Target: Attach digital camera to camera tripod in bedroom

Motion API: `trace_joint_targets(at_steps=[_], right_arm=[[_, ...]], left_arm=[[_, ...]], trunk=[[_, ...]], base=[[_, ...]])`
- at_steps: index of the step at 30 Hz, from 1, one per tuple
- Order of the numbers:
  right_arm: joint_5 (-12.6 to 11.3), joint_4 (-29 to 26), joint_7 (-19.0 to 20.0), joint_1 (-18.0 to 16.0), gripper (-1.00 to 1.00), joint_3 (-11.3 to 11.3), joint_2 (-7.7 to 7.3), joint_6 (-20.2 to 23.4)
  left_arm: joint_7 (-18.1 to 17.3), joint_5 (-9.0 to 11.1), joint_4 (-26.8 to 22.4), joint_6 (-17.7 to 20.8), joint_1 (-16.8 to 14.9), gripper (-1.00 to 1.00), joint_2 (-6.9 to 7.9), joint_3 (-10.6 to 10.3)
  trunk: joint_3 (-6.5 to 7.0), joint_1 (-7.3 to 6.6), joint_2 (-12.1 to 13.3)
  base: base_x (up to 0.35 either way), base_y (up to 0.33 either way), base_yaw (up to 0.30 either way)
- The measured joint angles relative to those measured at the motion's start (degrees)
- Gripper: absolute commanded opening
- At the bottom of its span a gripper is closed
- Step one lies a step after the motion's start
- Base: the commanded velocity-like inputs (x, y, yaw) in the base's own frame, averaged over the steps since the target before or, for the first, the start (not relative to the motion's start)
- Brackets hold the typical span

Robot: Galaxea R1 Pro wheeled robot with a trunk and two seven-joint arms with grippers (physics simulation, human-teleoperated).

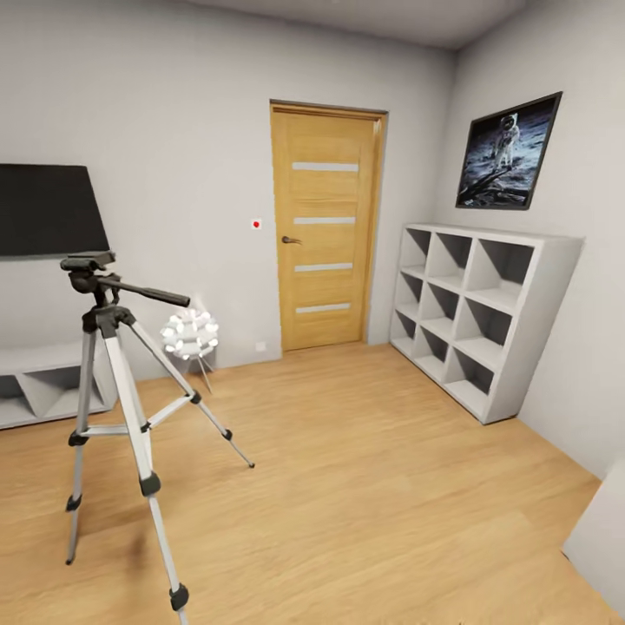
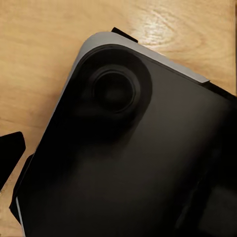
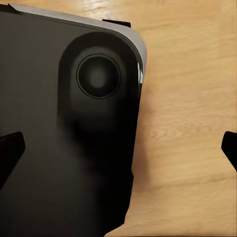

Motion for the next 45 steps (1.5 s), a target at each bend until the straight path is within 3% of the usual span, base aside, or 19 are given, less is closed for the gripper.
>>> trace_joint_targets(at_steps=[24,45], right_arm=[[0.1,0.0,0.0,0.0,1.00,0.0,-0.09,0.1],[0.1,0.0,0.0,0.0,1.00,0.0,-0.38,0.0]], left_arm=[[-0.1,-0.3,0.0,0.0,0.0,1.00,-0.04,-0.3],[-0.1,-0.6,0.1,0.0,0.0,1.00,-0.14,-0.6]], trunk=[[0.00,0.00,0.0],[0.00,0.00,0.0]], base=[[-0.006,0.011,-0.300],[-0.050,0.312,-0.299]])
